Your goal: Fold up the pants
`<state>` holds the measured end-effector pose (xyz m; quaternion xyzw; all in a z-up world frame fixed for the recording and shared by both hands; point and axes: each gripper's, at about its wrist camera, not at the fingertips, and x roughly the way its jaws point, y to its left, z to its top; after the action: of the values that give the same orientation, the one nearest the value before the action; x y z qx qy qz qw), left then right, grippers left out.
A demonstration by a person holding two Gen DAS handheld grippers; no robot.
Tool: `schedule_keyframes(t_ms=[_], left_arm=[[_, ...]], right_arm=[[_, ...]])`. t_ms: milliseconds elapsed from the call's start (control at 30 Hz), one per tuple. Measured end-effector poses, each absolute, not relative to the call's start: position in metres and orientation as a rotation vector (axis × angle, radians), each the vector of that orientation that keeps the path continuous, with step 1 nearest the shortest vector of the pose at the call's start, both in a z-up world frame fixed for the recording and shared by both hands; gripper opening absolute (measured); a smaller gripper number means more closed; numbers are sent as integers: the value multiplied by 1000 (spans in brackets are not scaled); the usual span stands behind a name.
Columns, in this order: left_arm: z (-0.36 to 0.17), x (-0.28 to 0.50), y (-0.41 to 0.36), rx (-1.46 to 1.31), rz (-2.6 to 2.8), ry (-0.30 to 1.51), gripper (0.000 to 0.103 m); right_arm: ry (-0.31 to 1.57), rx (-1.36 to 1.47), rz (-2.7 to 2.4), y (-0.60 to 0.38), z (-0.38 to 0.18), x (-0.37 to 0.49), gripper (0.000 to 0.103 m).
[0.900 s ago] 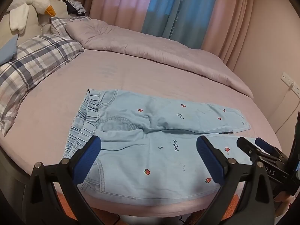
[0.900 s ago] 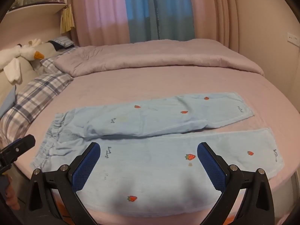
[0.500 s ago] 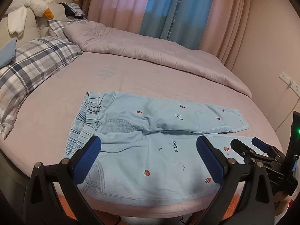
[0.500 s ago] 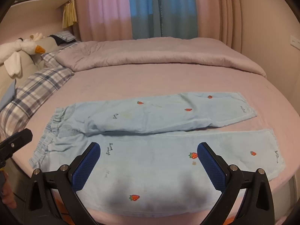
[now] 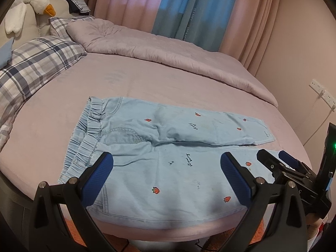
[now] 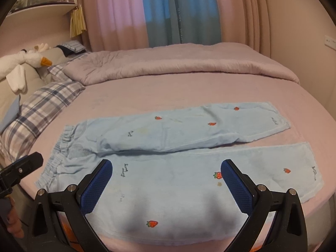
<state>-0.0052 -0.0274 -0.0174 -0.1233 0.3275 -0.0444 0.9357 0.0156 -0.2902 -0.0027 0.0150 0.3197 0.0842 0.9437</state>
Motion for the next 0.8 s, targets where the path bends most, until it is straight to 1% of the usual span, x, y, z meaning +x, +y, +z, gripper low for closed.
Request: schedule_keyframes(t_ms=[267,333,500,633,800], left_arm=[[-14,-11,-33,-214,-64,645,102],[-13,-13,-35,-191,-51,623,102],[-11,-16,-32,-218,-37,589,102],[-12,-12,-30,-227,-45,610,102],[-15,-11,-27,-247,-49,620,102]], right_arm=[[644,28,145,-294,-3,17,102],[591,11,129,-294,-3,15,102],[582,7,135,-293,-2,13,102],[573,0,140,-292,-1,12,102],[612,36,146,-297,-3,16,102]])
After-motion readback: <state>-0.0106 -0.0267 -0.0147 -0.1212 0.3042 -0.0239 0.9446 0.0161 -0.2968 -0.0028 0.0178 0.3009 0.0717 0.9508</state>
